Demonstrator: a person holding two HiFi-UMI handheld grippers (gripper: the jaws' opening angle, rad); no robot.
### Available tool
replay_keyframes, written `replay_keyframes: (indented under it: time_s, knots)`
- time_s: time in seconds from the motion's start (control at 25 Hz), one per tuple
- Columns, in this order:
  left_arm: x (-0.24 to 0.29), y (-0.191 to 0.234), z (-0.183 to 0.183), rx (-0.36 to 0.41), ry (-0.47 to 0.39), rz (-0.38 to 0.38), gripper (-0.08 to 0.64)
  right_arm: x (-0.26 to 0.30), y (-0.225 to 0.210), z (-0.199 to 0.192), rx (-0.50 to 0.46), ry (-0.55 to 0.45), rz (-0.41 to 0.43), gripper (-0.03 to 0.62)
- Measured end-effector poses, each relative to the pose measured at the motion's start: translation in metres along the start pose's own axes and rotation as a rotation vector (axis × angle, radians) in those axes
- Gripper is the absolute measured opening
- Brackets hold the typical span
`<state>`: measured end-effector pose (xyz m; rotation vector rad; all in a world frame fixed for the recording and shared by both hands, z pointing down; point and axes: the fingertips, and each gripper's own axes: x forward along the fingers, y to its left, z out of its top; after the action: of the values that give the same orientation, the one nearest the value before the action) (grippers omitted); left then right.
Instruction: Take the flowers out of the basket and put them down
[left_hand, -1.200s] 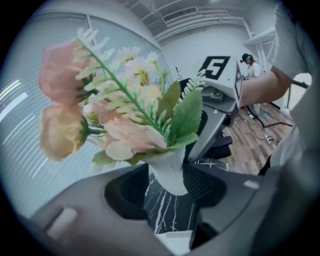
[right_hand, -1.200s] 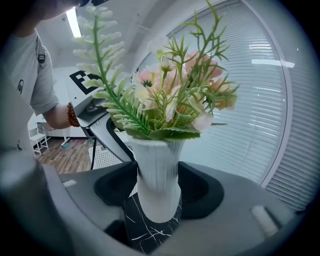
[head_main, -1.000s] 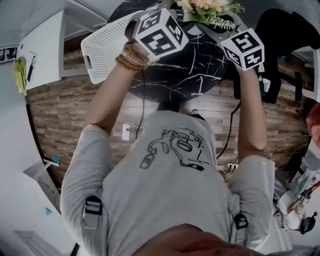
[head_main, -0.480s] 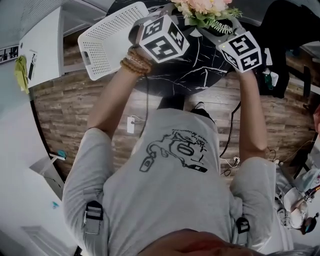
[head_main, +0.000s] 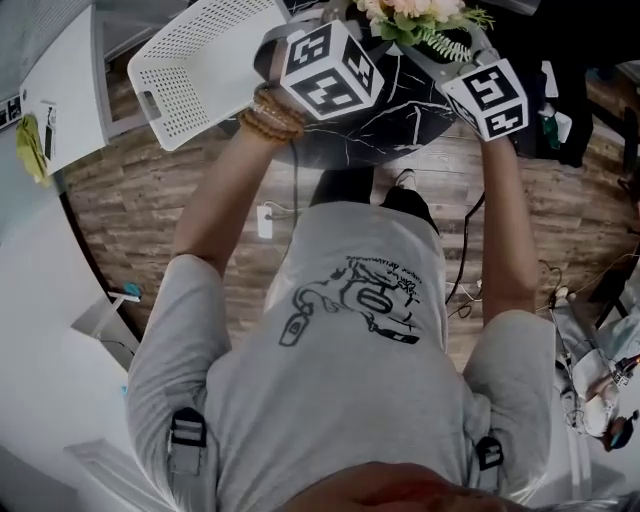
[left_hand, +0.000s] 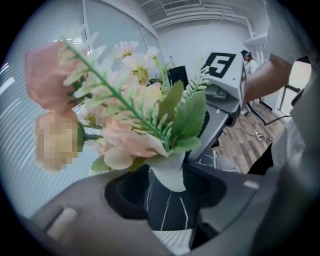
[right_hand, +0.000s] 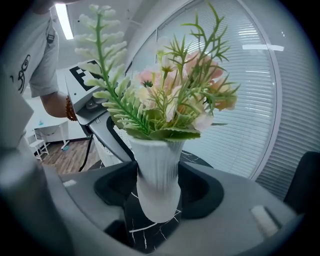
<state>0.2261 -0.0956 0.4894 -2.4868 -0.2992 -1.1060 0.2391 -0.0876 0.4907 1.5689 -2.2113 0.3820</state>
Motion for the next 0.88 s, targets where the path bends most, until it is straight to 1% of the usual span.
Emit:
replay_keyframes:
  time_s: [0.2, 0.36, 0.72, 0.88]
  knots:
    - [0.019, -0.015, -0.011, 0.028, 0.030, -0.015, 0.213, 0.005, 0.003, -0.027, 0.035, 0.012, 0.000, 0.262]
    - [0.033, -0.026, -0.018, 0.022, 0.031, -0.035, 0.213, 0.006, 0.005, -0.045, 0.047, 0.022, -0.008, 0.262]
    - [0.049, -0.042, -0.032, 0.009, 0.045, -0.053, 0.213, 0.012, 0.013, -0.070, 0.057, 0.042, -0.012, 0.262]
    - [0.053, -0.046, -0.040, 0.015, 0.056, -0.056, 0.213, 0.017, 0.017, -0.078, 0.067, 0.039, -0.008, 0.262]
